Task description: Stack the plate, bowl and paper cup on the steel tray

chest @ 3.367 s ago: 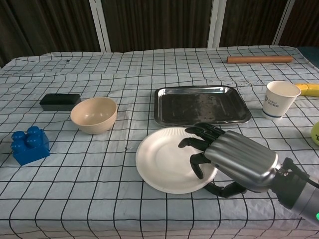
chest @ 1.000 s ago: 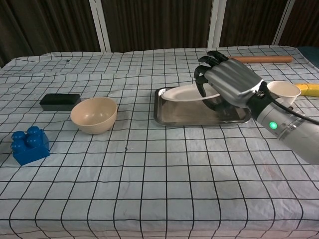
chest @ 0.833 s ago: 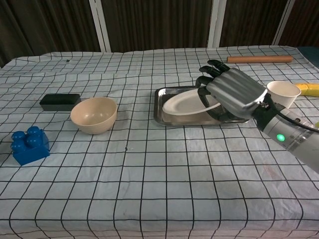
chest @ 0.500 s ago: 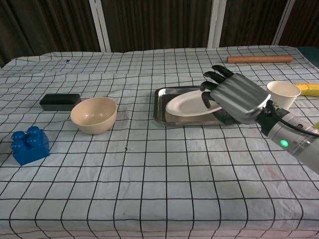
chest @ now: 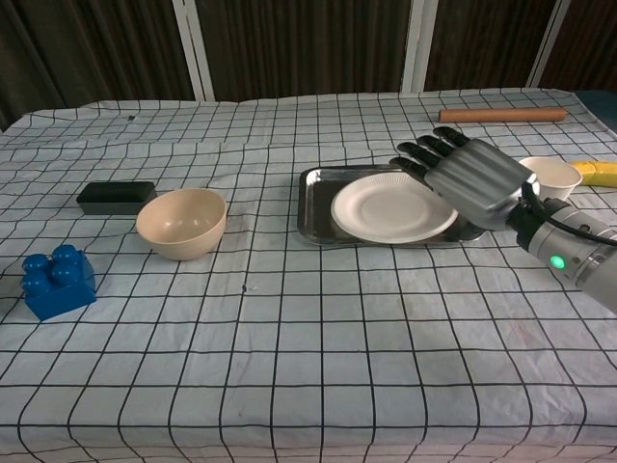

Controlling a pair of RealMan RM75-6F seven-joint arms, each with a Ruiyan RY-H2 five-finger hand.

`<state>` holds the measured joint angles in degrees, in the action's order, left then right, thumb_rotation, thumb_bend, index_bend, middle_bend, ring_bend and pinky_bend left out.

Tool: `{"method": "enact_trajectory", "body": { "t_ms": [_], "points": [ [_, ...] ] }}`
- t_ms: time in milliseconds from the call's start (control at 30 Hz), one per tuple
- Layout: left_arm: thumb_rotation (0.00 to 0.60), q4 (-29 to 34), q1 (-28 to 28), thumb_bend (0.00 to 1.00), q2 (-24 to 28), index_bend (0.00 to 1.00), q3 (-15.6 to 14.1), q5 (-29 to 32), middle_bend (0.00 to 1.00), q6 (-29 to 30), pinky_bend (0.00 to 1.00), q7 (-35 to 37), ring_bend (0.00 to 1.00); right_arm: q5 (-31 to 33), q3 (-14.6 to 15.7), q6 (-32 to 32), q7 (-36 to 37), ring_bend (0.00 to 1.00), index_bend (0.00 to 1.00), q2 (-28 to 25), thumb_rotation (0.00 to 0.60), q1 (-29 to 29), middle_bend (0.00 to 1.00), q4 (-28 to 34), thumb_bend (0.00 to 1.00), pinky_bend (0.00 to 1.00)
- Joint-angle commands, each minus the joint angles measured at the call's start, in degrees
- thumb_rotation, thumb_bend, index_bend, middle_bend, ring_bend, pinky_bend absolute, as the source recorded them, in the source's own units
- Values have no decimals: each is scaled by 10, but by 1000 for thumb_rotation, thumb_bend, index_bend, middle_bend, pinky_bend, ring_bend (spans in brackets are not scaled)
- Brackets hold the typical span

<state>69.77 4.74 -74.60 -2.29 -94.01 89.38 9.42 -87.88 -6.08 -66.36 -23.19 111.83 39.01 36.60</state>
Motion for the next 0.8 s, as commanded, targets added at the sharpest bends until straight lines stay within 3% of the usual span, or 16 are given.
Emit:
{"method": "enact_trajectory", "body": {
  "t_ms": [33,333,533,800],
  "points": [
    [600,1,1,413,1,0,0,0,0,-1,0,0,0,19,-19,2,-35,0,0,-33,600,1,0,55,171,0],
    [600,7,5,413,4,0,-2,-2,0,-7,0,2,0,57,-38,36,-141,0,0,-119,600,2,0,174,49,0],
    [600,14,10,412,7,0,-4,-4,0,-15,0,3,0,93,-45,69,-216,0,0,-141,600,10,0,199,28,0],
    [600,22,10,413,16,0,-6,-14,0,-4,0,16,0,101,-56,31,-194,0,0,-157,600,-1,0,235,23,0]
  ]
}}
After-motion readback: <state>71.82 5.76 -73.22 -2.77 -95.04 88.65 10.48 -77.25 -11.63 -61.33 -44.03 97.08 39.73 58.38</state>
